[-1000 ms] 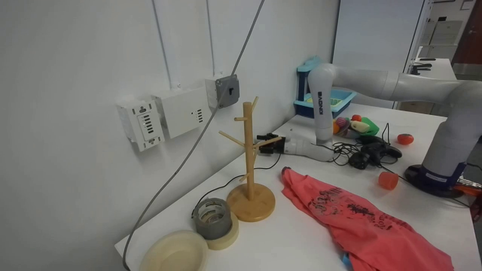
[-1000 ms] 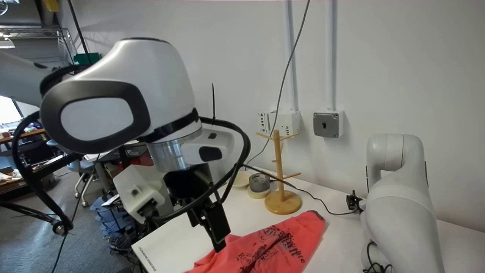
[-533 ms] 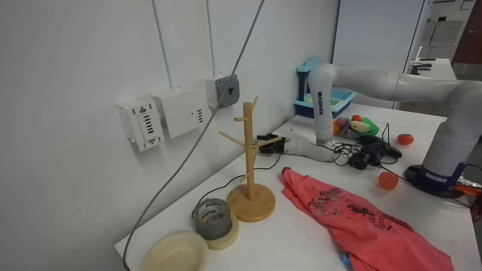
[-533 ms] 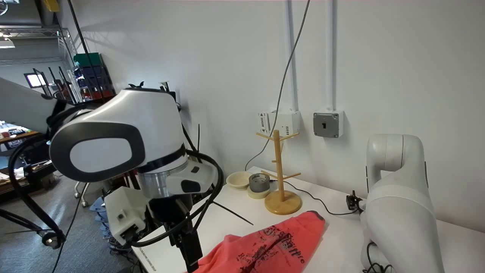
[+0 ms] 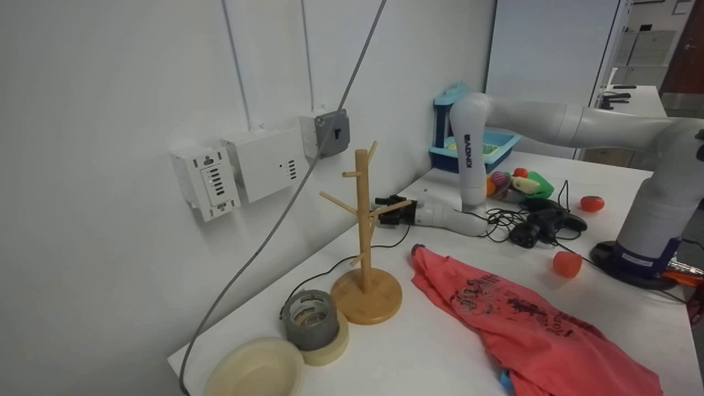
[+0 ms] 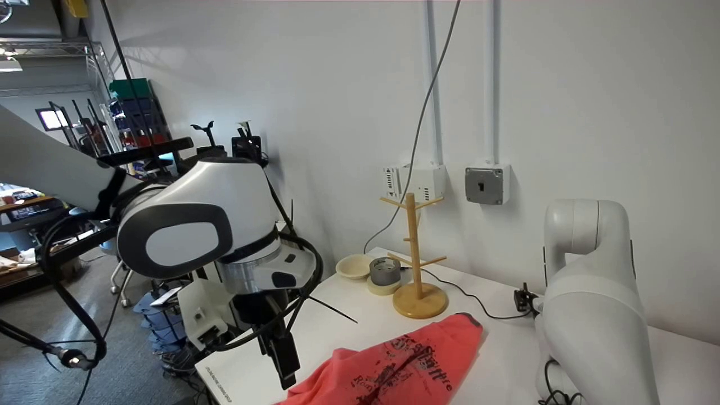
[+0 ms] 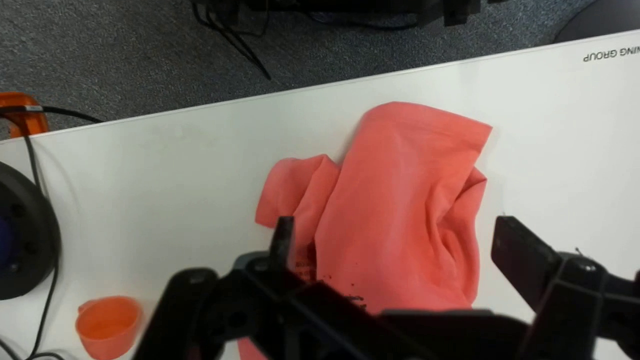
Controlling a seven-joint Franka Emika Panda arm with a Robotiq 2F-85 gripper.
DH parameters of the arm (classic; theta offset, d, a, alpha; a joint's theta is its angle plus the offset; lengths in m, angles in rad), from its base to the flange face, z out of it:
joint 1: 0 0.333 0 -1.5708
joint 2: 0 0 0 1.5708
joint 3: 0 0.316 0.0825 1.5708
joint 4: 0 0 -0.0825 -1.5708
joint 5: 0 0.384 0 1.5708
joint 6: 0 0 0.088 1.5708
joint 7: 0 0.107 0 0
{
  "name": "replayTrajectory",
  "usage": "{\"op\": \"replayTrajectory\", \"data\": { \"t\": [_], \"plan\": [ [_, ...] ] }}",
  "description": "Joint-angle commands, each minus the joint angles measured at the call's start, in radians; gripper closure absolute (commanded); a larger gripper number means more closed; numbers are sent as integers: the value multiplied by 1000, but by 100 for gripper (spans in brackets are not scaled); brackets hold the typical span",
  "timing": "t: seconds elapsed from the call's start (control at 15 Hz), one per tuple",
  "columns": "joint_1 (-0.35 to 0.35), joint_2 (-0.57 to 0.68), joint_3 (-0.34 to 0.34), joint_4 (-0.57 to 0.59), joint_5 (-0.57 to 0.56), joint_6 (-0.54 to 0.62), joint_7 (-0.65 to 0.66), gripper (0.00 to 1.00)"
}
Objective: Fold the shirt in half from bottom to top
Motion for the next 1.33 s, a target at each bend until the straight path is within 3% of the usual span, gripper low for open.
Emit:
{"op": "replayTrajectory", "data": {
  "t": [0.0, 0.07, 0.6, 1.27],
  "plan": [
    [47, 68, 38, 1, 24, 69, 15, 0],
    [21, 35, 26, 1, 5, 30, 24, 0],
    [41, 102, 42, 3, 12, 81, 48, 0],
    [43, 318, 40, 2, 56, 285, 82, 0]
  ]
}}
